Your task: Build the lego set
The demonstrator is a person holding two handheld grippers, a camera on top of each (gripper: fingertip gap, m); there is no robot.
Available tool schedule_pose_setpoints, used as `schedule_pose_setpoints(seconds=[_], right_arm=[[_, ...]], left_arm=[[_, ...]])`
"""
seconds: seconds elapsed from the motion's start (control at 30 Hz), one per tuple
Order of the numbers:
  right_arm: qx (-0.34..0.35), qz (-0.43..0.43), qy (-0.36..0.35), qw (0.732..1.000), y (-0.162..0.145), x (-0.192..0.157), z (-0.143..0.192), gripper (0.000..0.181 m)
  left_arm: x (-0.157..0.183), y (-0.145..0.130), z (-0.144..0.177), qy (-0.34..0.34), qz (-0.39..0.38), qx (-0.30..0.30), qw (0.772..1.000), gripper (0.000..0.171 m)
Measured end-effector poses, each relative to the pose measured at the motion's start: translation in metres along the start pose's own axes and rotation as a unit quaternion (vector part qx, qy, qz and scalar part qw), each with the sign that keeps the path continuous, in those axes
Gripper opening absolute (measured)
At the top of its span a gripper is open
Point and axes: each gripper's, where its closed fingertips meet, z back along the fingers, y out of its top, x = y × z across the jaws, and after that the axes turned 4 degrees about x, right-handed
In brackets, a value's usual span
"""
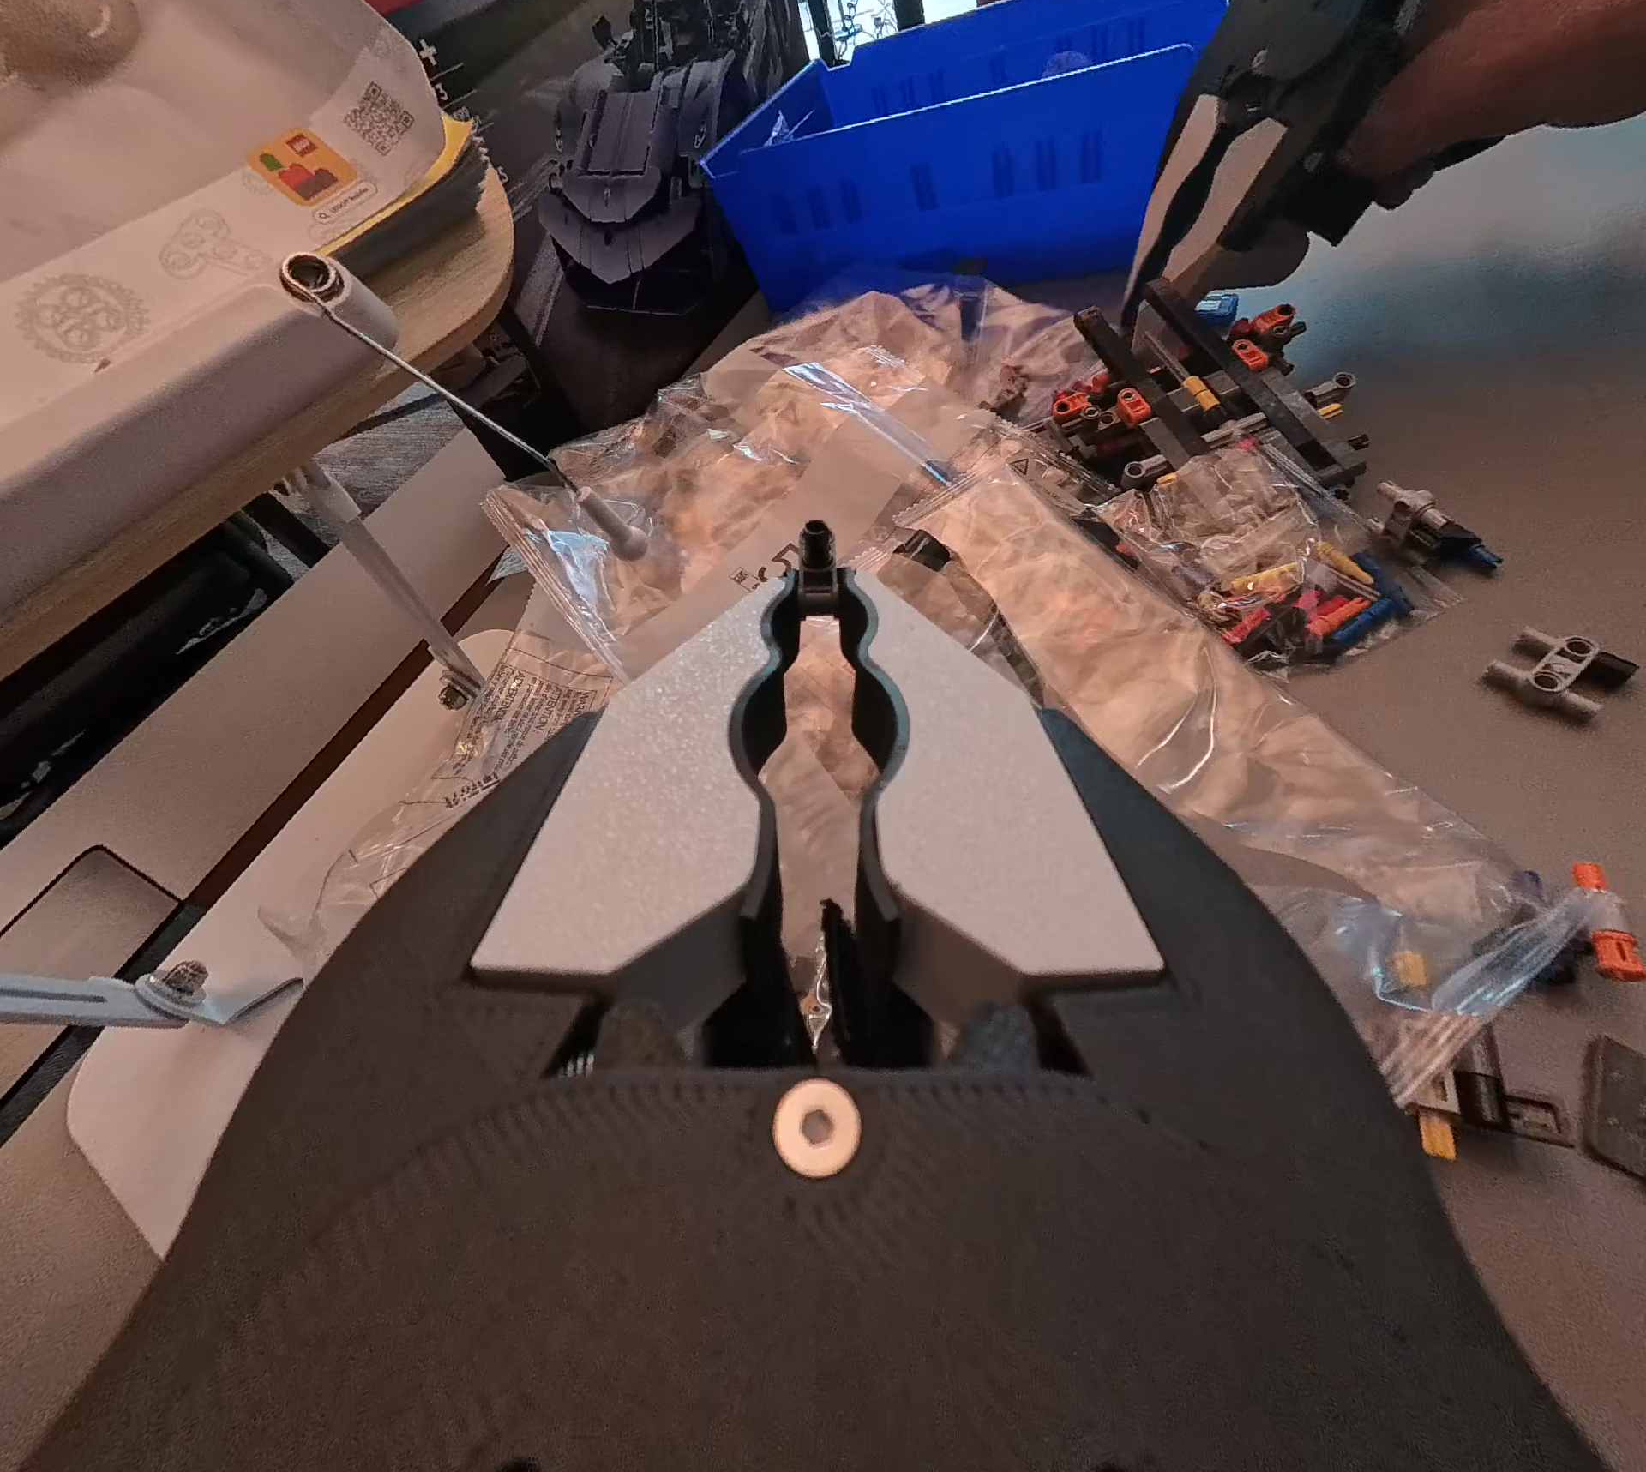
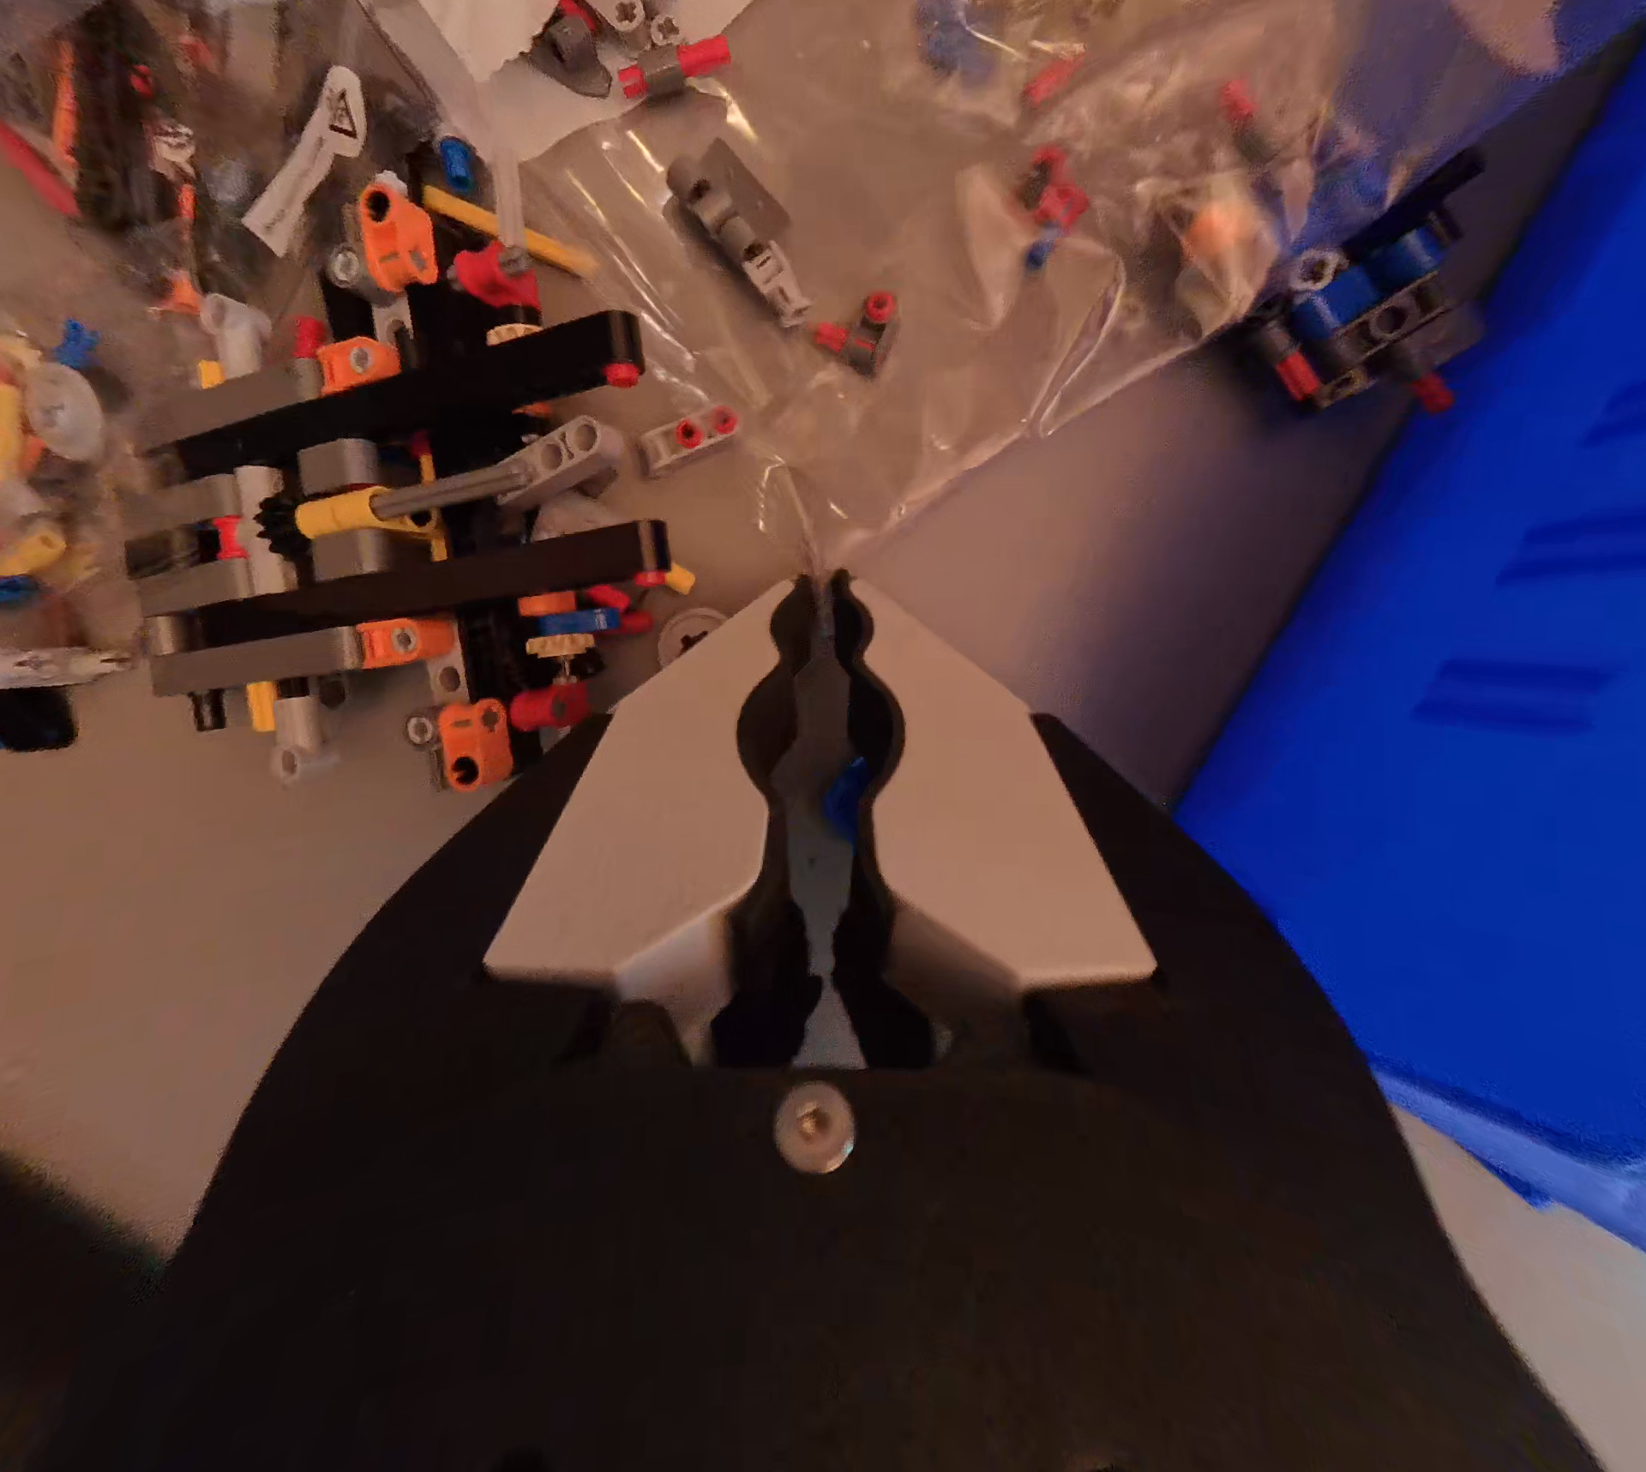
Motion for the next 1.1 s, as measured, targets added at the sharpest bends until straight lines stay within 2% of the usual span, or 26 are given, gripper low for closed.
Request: schedule_pose_setpoints(seconds=[0.17,0.3,0.57,0.73,0.87,0.97,1.1], right_arm=[[-0.005,0.003,-0.017,1.0,-0.008,0.002,0.011,0.001],[0.008,-0.007,-0.033,0.999,-0.013,0.001,0.033,0.001],[-0.003,-0.021,-0.006,1.0,-0.035,-0.028,0.071,0.001],[-0.024,-0.022,0.045,0.998,-0.05,-0.049,0.076,0.001],[-0.034,-0.023,0.055,0.998,-0.064,-0.055,0.076,0.001],[0.001,-0.015,0.08,0.997,-0.052,-0.073,0.083,0.001],[0.051,0.045,0.124,0.99,-0.008,-0.119,0.084,0.001]], left_arm=[[-0.002,0.001,0.001,0.002,0.002,0.003,1.0,0.005],[-0.002,0.001,0.001,0.002,0.002,0.003,1.0,0.006],[-0.001,0.0,0.0,0.001,0.002,0.002,1.0,0.006],[-0.002,0.001,0.001,0.002,0.002,0.004,1.0,0.005],[-0.002,0.001,0.001,0.002,0.002,0.004,1.0,0.006],[-0.001,0.001,0.0,0.002,0.003,0.003,1.0,0.006],[0.0,-0.001,-0.002,0.0,0.002,0.0,1.0,0.006]])
